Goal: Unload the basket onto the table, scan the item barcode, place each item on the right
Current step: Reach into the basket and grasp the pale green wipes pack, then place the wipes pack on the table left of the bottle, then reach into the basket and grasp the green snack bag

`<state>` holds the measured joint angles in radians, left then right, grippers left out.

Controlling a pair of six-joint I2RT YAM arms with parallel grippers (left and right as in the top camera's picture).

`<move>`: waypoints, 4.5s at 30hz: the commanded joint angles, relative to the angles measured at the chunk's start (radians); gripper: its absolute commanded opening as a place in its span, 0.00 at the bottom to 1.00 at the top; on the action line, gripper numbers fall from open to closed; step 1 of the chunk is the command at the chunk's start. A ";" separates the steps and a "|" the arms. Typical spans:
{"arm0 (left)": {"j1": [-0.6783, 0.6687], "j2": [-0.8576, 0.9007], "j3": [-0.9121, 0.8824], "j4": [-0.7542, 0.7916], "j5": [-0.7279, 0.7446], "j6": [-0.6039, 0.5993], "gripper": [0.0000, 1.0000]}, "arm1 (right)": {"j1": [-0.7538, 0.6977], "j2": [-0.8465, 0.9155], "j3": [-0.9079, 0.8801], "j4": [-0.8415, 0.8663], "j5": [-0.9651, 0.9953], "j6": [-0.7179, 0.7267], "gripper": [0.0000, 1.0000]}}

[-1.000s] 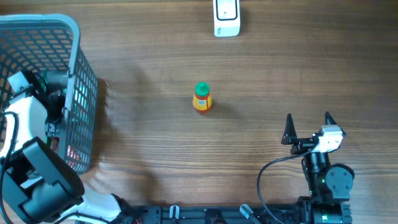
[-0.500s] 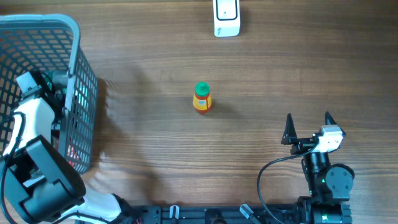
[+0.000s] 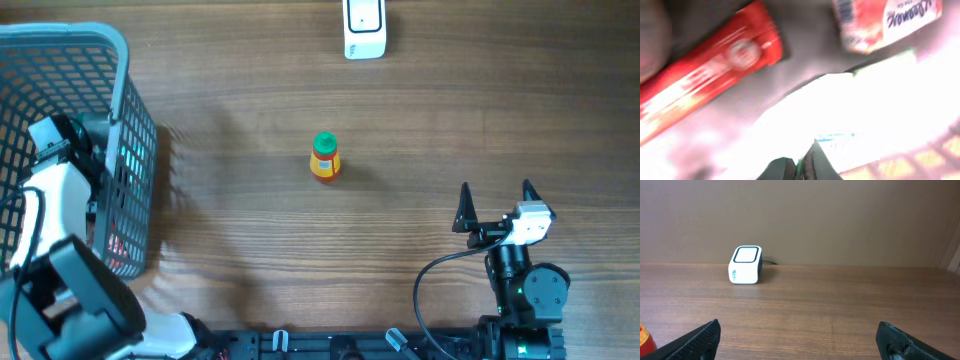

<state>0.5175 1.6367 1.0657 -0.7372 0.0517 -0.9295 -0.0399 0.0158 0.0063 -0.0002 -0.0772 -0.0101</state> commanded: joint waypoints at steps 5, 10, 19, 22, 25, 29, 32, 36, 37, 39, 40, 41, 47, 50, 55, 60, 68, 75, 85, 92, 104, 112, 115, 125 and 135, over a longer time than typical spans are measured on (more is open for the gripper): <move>0.018 -0.381 0.185 -0.094 -0.011 0.009 0.04 | 0.003 -0.002 -0.001 0.002 0.013 -0.014 1.00; 0.018 -0.639 0.198 -0.047 -0.009 0.009 0.04 | 0.003 -0.002 -0.001 0.002 0.013 -0.014 1.00; -0.040 -0.858 0.197 -0.045 0.404 0.066 0.04 | 0.003 -0.002 -0.001 0.002 0.013 -0.014 1.00; -0.130 -0.848 0.197 -0.081 0.430 0.124 0.04 | 0.003 -0.002 -0.001 0.002 0.013 -0.013 1.00; -0.229 -0.814 0.195 -0.109 0.426 0.171 0.04 | 0.003 -0.002 -0.001 0.002 0.013 -0.014 1.00; -0.406 -0.716 0.195 -0.144 0.406 0.227 0.04 | 0.003 -0.002 -0.001 0.002 0.013 -0.013 1.00; -0.522 -0.631 0.195 -0.229 0.229 0.166 0.04 | 0.003 -0.002 -0.001 0.002 0.013 -0.013 1.00; -0.657 -0.476 0.195 -0.320 0.003 -0.076 0.04 | 0.003 -0.002 -0.001 0.002 0.013 -0.014 1.00; -0.684 -0.437 0.195 -0.318 -0.003 -0.093 0.04 | 0.003 -0.002 -0.001 0.002 0.013 -0.013 1.00; -0.735 -0.357 0.195 -0.314 -0.026 -0.159 0.04 | 0.003 -0.002 -0.001 0.002 0.013 -0.014 1.00; -0.760 -0.316 0.195 -0.314 -0.044 -0.207 0.04 | 0.003 -0.002 -0.001 0.002 0.013 -0.014 1.00; -0.781 -0.274 0.195 -0.314 -0.063 -0.259 0.04 | 0.003 -0.002 -0.001 0.002 0.013 -0.013 1.00; -0.893 -0.018 0.195 -0.262 -0.095 -0.526 0.04 | 0.003 -0.002 -0.001 0.002 0.013 -0.013 1.00; -0.923 0.072 0.195 -0.222 -0.095 -0.587 0.04 | 0.003 -0.002 -0.001 0.002 0.013 -0.014 1.00; -0.968 0.170 0.195 -0.156 -0.079 -0.612 0.04 | 0.003 -0.002 -0.001 0.002 0.013 -0.013 1.00; -0.978 0.170 0.195 -0.153 -0.080 -0.631 0.25 | 0.003 -0.002 -0.001 0.002 0.013 -0.013 1.00; -0.978 0.090 0.195 -0.164 -0.100 -0.626 0.69 | 0.003 -0.002 -0.001 0.002 0.013 -0.014 1.00; -0.978 -0.197 0.198 -0.179 -0.301 -0.506 0.72 | 0.003 -0.002 -0.001 0.002 0.013 -0.014 1.00; -0.823 -0.640 0.198 -0.161 -0.585 -0.383 0.79 | 0.003 -0.002 -0.001 0.002 0.013 -0.013 1.00; -0.516 -0.781 0.198 -0.097 -0.595 -0.349 0.77 | 0.003 -0.002 -0.001 0.002 0.013 -0.014 1.00; -0.056 -0.500 0.198 -0.088 -0.426 -0.514 1.00 | 0.003 -0.002 -0.001 0.002 0.013 -0.014 1.00; -0.032 -0.252 0.198 -0.077 -0.419 -0.803 1.00 | 0.003 -0.002 -0.001 0.002 0.013 -0.014 1.00; -0.032 -0.180 0.198 -0.037 -0.412 -0.834 1.00 | 0.003 -0.002 -0.001 0.002 0.013 -0.014 1.00; -0.030 0.042 0.198 0.076 -0.411 -0.841 1.00 | 0.003 -0.002 -0.001 0.002 0.013 -0.013 1.00; -0.028 0.100 0.198 0.072 -0.514 -0.840 1.00 | 0.003 -0.002 -0.001 0.002 0.013 -0.014 1.00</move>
<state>0.4801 1.7149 1.2572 -0.6632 -0.3988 -1.7569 -0.0399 0.0158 0.0063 -0.0002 -0.0772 -0.0101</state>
